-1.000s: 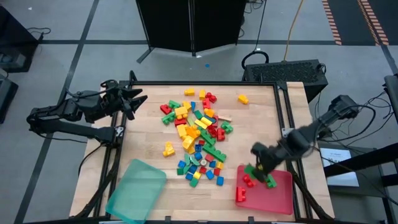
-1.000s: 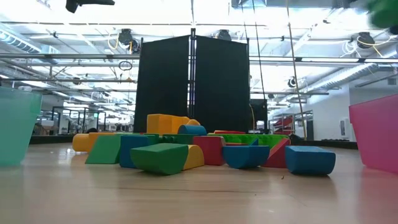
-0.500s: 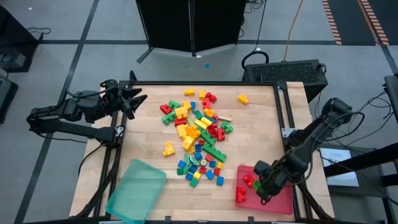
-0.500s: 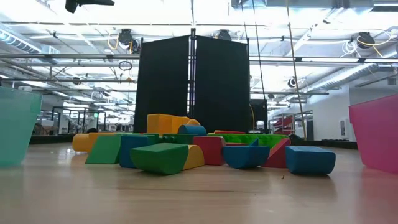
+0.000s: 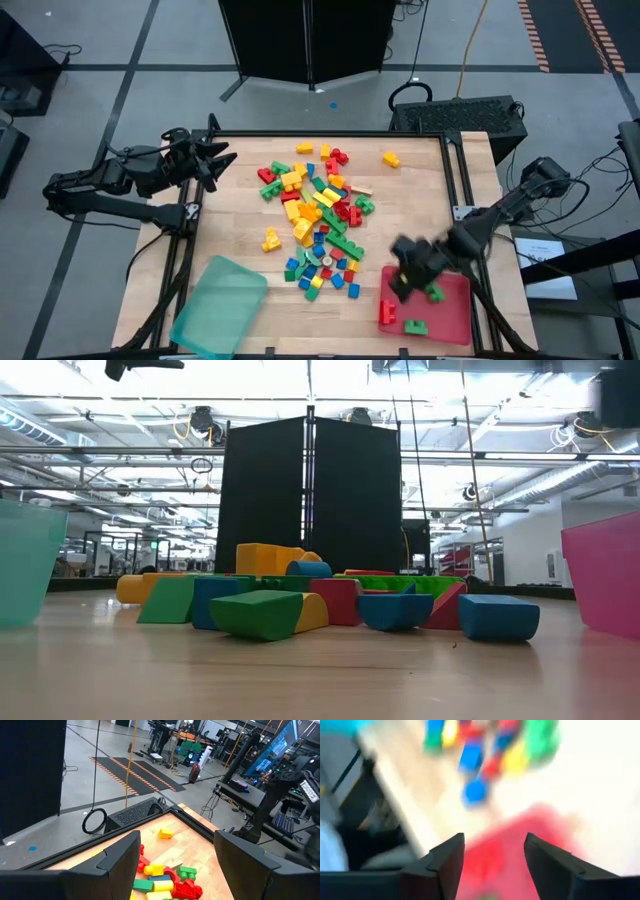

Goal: Sort blocks by size
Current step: Put the wooden block into the pink bin

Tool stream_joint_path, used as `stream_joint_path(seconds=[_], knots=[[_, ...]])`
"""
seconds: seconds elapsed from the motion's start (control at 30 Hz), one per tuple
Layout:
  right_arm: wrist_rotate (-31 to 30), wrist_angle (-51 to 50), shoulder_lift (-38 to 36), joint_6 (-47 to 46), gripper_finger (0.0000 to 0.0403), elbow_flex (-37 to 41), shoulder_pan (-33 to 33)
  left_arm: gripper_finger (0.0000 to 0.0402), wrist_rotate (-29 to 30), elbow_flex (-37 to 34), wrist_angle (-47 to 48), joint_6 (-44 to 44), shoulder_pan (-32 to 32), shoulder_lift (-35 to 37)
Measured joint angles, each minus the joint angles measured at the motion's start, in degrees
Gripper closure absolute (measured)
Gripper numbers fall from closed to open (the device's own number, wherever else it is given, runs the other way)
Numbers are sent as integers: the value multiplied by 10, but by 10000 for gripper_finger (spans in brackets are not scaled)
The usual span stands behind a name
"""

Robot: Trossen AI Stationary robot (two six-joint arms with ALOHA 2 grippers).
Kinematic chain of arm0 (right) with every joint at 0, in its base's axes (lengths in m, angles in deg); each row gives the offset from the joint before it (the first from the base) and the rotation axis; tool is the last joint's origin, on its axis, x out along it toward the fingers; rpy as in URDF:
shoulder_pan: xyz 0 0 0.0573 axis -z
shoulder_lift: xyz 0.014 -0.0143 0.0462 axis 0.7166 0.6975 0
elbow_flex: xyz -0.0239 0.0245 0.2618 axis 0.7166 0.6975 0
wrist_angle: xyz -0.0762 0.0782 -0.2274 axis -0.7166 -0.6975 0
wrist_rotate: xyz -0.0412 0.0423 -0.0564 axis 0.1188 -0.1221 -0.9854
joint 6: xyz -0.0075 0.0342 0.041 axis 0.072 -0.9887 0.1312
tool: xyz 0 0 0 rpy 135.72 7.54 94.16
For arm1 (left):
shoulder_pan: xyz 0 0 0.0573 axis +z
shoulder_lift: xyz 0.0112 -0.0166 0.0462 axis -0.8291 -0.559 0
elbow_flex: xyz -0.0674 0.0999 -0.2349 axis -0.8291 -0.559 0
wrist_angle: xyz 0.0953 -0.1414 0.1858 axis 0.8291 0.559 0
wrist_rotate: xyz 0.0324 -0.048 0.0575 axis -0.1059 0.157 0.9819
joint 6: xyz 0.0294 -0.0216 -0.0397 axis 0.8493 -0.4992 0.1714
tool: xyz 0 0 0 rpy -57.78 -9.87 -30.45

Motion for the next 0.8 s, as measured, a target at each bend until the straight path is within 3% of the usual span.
stream_joint_path(seconds=[0.13,0.33,0.53,0.8], knots=[[-49,1,-1,186,192,0,134,146,0,0,0,0,0,0],[-42,44,11,439,162,0,321,146,0,0,2,0,0,0],[-37,83,30,541,112,0,429,146,0,0,6,0,0,0],[8,120,130,604,92,0,479,146,0,0,11,0,0,0]])
